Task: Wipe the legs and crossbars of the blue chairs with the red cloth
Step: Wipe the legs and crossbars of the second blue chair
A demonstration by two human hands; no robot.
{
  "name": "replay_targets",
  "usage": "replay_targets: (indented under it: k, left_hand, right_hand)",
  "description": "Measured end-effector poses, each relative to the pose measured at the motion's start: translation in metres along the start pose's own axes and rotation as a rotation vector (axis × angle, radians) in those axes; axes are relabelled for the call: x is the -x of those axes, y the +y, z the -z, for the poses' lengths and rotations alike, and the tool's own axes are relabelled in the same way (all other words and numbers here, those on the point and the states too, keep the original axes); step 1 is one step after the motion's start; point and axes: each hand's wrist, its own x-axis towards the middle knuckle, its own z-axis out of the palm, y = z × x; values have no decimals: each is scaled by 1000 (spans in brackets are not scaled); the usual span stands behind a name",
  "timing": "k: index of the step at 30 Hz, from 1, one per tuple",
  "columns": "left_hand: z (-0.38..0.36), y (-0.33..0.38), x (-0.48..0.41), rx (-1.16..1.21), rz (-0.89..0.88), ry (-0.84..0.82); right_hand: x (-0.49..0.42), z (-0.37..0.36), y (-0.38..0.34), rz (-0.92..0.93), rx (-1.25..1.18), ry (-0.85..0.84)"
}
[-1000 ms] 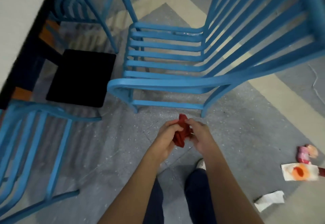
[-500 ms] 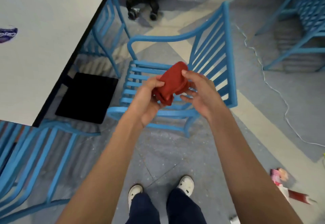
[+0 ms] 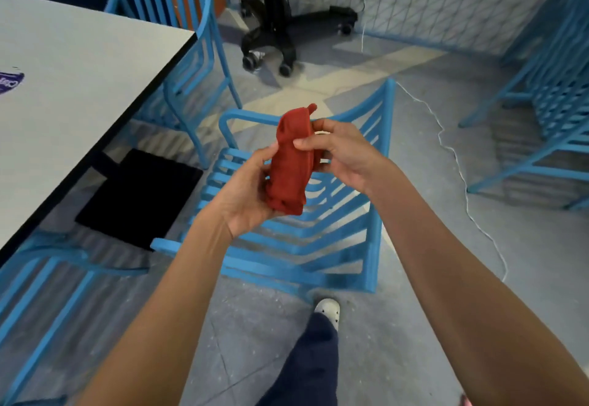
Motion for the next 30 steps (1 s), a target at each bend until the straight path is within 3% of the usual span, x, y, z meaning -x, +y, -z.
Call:
replay_targets:
  k: [4,11,17,21,24,27,30]
  left_hand:
    - [-13,17,-60,-112,4,41]
    - [-60,43,-131,-36,42,126]
    - [-91,56,-185,-115,102,216]
    - [-133,69,-224,41,-39,296]
    - [-160,78,-257,176,-190,349]
    - [-195,89,-295,275,-266,377]
    - [-219,101,-325,262,-299,397]
  right_hand:
    - [-49,43,-19,13,-14,-42]
    - [-109,120,-47,-34,-117,-66]
    - [-154,169,-58,-76,-170,-161]
    - [-188,212,-73,-153,-226,-230]
    - [-211,246,-90,-254,-131,-307]
    - [-229,289,-109,-386,-34,-433]
    - [-254,318,-126,-401,-70,-443]
